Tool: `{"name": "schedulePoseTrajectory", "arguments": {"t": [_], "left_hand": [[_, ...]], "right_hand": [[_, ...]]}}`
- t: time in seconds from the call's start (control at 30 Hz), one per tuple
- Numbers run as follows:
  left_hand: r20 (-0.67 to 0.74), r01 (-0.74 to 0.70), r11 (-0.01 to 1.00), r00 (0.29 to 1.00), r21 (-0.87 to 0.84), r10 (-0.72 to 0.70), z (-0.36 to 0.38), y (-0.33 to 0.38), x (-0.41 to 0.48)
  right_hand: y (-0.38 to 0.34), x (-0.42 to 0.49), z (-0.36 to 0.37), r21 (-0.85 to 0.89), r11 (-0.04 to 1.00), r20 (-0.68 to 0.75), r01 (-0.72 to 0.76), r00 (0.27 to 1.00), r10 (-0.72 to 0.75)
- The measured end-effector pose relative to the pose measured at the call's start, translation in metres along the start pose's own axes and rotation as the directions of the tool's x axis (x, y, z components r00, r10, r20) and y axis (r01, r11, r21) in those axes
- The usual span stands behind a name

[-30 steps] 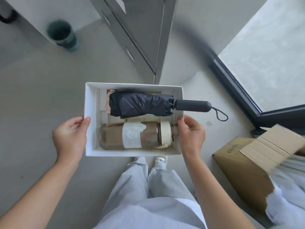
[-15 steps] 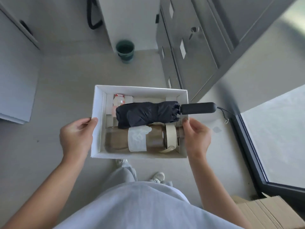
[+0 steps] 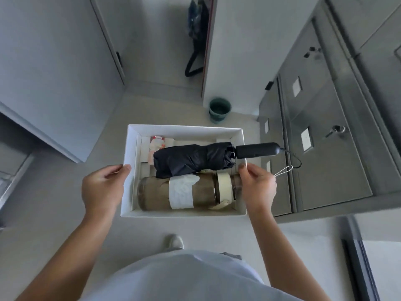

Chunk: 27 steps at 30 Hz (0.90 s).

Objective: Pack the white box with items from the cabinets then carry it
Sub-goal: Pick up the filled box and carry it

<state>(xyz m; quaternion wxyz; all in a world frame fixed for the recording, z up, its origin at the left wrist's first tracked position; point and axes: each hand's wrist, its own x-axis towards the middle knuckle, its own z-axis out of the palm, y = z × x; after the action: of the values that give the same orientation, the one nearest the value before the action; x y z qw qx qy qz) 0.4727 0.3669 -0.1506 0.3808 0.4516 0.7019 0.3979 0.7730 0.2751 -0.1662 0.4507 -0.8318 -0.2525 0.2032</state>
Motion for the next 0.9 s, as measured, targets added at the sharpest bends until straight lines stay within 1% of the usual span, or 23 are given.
{"name": "schedulePoseTrajectory", "arguments": {"t": [0.13, 0.27, 0.37, 0.47, 0.6, 0.7, 0.8, 0.9], "left_hand": [[-0.082, 0.001, 1.000, 0.997, 0.002, 0.000, -0.006, 0.014, 0.029], [-0.187, 0.075, 0.997, 0.979, -0.030, -0.080, 0.001, 0.015, 0.043], [-0.287, 0.137, 0.990, 0.947, -0.040, -0.143, 0.006, 0.011, 0.048], [-0.399, 0.194, 0.976, 0.891, -0.099, -0.218, 0.006, 0.007, 0.047], [-0.543, 0.237, 0.956, 0.787, -0.173, -0.293, 0.000, 0.001, 0.037], [-0.635, 0.286, 0.934, 0.686, -0.215, -0.356, -0.010, -0.004, 0.021], [-0.724, 0.318, 0.920, 0.576, -0.229, -0.379, -0.022, -0.013, -0.001], [-0.775, 0.352, 0.898, 0.476, -0.265, -0.415, -0.033, -0.021, -0.028]], "right_hand": [[-0.033, 0.029, 0.033, 0.023, 0.999, 0.070, 0.042, 0.997, -0.044], [-0.055, 0.065, 0.064, 0.012, 0.994, 0.164, 0.110, 0.980, -0.110], [-0.075, 0.094, 0.089, 0.010, 0.987, 0.262, 0.162, 0.952, -0.159], [-0.099, 0.116, 0.116, 0.021, 0.976, 0.378, 0.215, 0.903, -0.207], [-0.128, 0.129, 0.155, 0.046, 0.943, 0.535, 0.328, 0.789, -0.301], [-0.143, 0.124, 0.182, 0.099, 0.904, 0.615, 0.416, 0.689, -0.384], [-0.154, 0.110, 0.206, 0.161, 0.883, 0.701, 0.442, 0.579, -0.417], [-0.163, 0.088, 0.226, 0.202, 0.857, 0.776, 0.474, 0.456, -0.436]]}}
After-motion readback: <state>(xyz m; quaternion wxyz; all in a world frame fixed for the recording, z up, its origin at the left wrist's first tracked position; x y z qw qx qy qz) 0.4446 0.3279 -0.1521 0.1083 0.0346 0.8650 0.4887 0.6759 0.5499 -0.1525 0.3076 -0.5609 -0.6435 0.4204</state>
